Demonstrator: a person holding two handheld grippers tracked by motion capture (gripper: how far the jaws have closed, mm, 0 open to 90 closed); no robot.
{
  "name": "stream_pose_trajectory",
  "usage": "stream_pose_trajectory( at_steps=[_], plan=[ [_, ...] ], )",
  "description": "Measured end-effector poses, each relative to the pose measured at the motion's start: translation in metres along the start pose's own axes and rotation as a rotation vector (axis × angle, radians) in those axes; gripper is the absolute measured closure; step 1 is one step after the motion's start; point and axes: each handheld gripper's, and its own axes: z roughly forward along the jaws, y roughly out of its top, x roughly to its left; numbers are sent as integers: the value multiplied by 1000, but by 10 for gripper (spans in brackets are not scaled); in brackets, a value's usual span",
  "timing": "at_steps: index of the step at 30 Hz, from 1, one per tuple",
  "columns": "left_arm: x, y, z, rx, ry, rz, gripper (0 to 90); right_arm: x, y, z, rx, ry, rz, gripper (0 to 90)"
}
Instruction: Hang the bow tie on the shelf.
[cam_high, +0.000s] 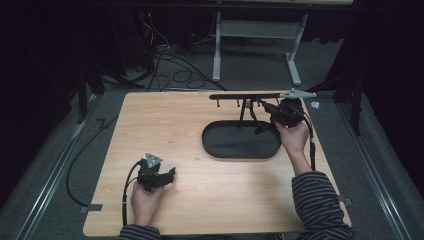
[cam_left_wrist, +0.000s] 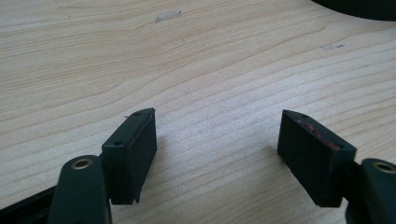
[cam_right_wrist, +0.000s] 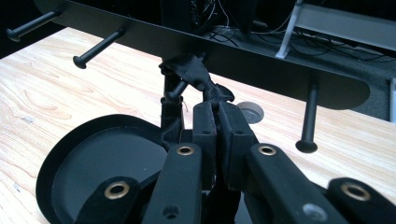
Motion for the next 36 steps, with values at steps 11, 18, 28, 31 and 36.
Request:
stream_pose_trajectory(
  at_steps=[11, 18, 28, 31, 36],
  plan=[
    [0, 0, 0, 0, 1, 1, 289, -1, -4, -2, -3, 4, 9, 797],
    [0, 0, 0, -1, 3, 1, 289, -1, -4, -7, -12, 5, 1, 793],
    [0, 0, 0, -1, 3, 2, 289, 1, -3, -17, -21, -2, -8, 775],
    [0, 0, 0, -1, 3, 2, 289, 0, -3, -21, -29, -10, -16, 764],
    [-1, 0, 0, 0, 2, 5, 288, 0, -4, -31, -45, -19, -21, 755]
  ],
)
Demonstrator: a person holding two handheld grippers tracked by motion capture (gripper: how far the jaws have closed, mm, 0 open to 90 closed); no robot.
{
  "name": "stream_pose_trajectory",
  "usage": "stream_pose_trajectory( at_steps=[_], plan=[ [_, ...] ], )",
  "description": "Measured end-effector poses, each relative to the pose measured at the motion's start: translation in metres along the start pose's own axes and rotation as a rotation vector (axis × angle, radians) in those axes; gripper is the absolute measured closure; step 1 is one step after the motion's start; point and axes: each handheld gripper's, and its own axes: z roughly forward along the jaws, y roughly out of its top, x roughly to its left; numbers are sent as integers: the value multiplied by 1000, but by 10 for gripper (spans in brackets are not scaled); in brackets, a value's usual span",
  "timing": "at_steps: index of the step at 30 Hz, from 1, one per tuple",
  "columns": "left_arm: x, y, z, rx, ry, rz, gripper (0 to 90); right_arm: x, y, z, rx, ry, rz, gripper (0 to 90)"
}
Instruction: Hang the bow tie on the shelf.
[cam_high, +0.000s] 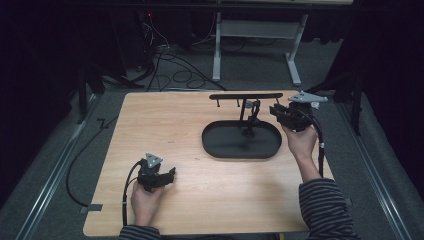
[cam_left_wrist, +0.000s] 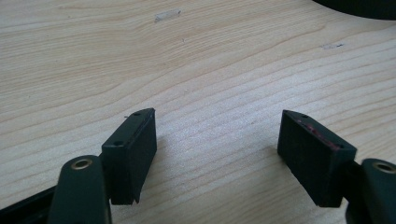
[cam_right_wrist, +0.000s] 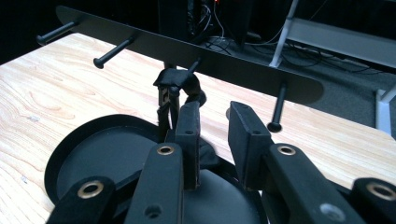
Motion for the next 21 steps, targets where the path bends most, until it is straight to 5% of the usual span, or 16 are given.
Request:
stream_pose_trajectory(
  at_steps=[21],
  plan=[
    [0, 0, 0, -1, 1, 1, 289, -10, -19, -30, -22, -11, 14, 718]
  ],
)
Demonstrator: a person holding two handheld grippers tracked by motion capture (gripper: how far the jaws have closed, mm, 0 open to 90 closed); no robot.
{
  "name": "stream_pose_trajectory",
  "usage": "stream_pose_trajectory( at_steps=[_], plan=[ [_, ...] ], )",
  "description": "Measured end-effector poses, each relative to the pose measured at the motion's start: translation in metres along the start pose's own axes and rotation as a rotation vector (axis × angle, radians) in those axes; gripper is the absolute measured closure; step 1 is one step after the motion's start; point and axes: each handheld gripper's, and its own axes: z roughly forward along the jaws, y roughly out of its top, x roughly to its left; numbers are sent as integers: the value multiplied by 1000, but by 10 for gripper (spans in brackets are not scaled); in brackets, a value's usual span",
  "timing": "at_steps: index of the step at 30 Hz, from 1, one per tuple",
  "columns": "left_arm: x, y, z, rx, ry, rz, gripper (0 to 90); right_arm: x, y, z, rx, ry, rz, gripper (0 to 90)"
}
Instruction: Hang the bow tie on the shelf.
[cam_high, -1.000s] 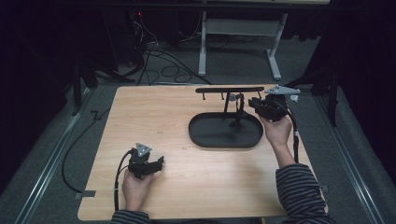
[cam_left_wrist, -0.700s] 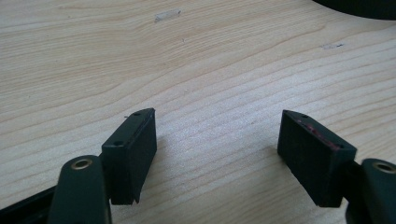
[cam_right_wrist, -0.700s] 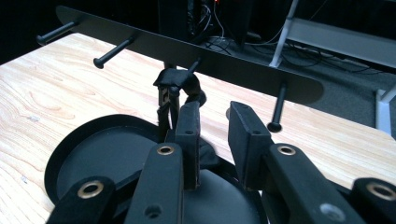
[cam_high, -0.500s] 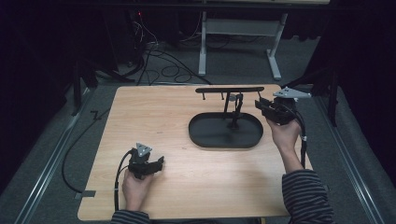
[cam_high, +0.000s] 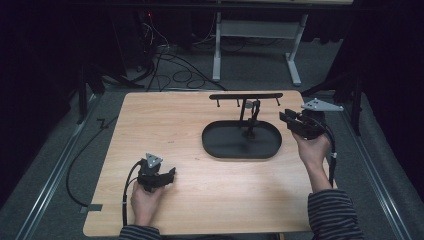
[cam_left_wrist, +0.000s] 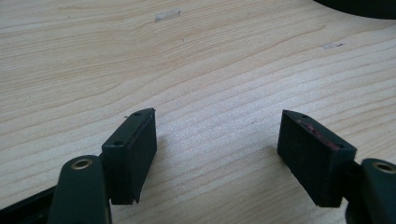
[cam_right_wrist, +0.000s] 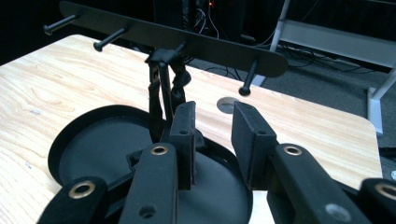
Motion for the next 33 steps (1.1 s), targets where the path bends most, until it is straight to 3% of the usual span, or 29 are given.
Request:
stream_pose_trajectory(
  at_steps=[12, 33],
  plan=[
    [0, 0, 0, 0, 0, 0, 290, -4, -12, -17, -14, 0, 14, 704],
    [0, 0, 0, 0, 0, 0, 290, 0, -31, -45, -41, 13, 22, 686]
  ],
)
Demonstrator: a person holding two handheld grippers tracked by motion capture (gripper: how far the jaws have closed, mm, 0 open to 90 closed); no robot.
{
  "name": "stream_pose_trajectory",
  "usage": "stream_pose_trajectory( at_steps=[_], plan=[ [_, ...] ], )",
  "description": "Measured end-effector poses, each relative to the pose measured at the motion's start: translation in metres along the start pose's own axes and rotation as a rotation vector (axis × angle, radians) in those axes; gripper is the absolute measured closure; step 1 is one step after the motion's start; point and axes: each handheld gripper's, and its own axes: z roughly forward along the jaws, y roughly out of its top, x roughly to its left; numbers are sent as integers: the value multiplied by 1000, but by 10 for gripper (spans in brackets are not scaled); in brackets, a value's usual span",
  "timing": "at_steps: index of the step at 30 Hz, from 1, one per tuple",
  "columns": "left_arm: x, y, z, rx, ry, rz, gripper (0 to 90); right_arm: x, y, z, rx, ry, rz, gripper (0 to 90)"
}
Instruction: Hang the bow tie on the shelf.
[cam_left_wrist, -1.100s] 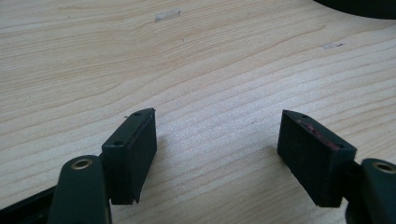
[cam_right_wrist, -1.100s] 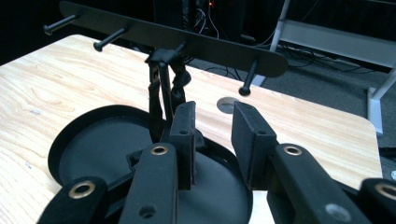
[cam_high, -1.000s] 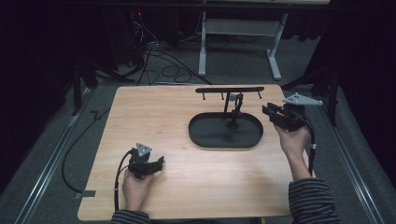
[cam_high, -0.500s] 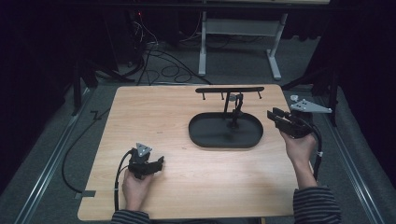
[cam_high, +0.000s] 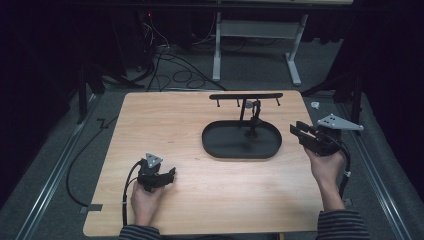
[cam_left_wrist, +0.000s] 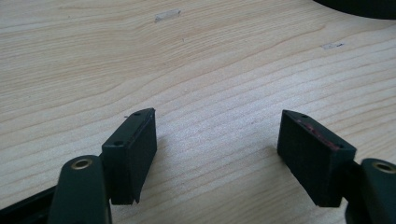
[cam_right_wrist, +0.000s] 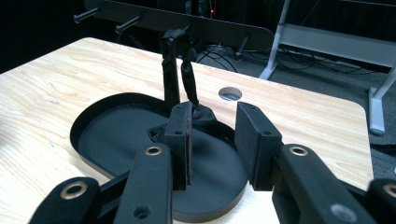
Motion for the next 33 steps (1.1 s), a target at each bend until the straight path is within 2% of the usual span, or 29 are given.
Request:
stream_pose_trajectory(
  at_steps=[33],
  plan=[
    [0, 0, 0, 0, 0, 0, 289, 13, -24, -16, -4, 42, 13, 680]
  ],
)
